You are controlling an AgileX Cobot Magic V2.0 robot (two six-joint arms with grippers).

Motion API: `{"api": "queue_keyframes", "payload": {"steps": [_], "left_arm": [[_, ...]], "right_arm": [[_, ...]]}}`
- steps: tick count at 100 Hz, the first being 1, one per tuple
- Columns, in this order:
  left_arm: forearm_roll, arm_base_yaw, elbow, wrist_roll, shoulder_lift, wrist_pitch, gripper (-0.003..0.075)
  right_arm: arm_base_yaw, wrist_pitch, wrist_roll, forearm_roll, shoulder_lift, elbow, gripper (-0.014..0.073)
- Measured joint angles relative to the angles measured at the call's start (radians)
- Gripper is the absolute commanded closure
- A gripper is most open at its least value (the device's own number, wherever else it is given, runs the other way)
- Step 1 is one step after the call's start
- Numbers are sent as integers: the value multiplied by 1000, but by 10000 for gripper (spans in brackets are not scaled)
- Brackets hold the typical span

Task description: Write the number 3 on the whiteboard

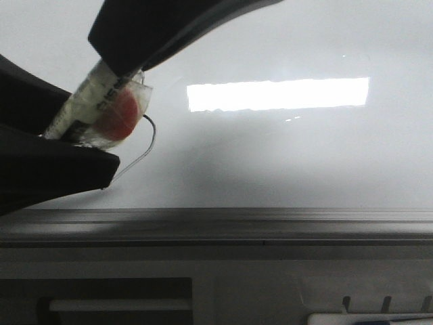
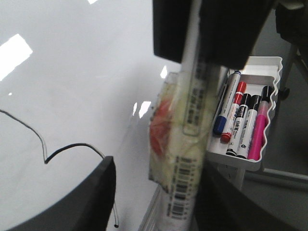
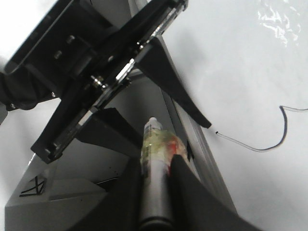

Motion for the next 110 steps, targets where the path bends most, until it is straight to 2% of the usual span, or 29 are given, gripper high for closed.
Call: {"api": "queue_keyframes", "payload": {"steps": [57, 66, 71, 77, 95, 102, 109, 110], "left_arm": [[0, 0, 0, -9, 0, 22, 412], [0, 0, 0, -9, 0, 22, 500], [0, 0, 0, -9, 0, 24, 594], [2, 0, 0, -9, 0, 24, 744], [26, 0, 0, 0, 0, 22, 741], [27, 0, 0, 0, 0, 22, 741], [27, 0, 0, 0, 0, 20, 741], [27, 0, 0, 0, 0, 20, 741]], "right_arm": [[-3, -4, 0, -55, 28, 0, 634], [-3, -8, 0, -57, 28, 0, 634], [-3, -10, 0, -57, 28, 0, 634], [-3, -21, 0, -57, 28, 0, 634], [-3, -31, 0, -57, 28, 0, 630], [-3, -31, 0, -57, 28, 0, 554], [-3, -31, 0, -57, 28, 0, 356], [-3, -31, 0, -57, 28, 0, 307]]}}
